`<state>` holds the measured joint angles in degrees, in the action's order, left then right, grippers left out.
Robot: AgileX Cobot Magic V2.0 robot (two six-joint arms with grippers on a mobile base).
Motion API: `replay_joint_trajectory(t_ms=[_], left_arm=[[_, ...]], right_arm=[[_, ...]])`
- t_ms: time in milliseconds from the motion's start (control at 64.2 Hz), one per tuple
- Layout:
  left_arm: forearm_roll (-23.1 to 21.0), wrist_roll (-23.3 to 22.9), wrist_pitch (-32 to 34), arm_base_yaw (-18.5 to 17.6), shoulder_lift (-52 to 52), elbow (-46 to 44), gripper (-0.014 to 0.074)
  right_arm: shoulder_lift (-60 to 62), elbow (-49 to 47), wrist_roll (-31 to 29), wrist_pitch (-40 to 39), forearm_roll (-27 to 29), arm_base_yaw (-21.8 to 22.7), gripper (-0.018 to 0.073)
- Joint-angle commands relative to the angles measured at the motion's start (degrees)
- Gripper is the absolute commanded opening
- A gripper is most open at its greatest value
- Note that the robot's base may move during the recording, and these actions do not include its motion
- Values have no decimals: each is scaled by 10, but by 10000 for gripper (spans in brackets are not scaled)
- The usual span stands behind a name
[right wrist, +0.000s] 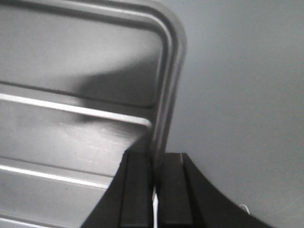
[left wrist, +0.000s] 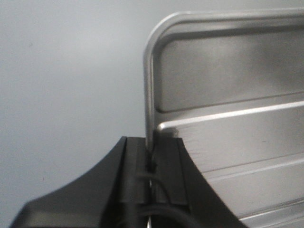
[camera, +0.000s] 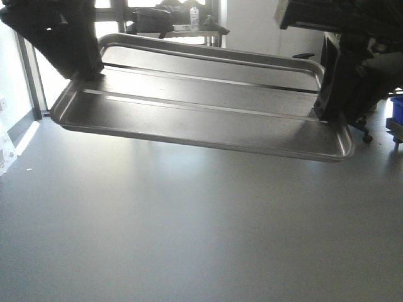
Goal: Grab silver tray and stack on right shelf
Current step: 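Hold the tray level in both grippers while the base drives to another shelf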
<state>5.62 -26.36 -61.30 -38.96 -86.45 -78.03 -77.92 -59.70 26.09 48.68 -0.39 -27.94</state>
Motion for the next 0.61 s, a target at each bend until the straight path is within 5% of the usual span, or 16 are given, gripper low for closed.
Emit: replay_joint_trajectory(t_ms=[0,591], left_arm=[[4,4,17,-4,25,-20,-94],[4,4,17,-4,25,-20,-94]], right_arm=[[20,-15,-14,-22,-11,0,57],[20,-15,-14,-22,-11,0,57]])
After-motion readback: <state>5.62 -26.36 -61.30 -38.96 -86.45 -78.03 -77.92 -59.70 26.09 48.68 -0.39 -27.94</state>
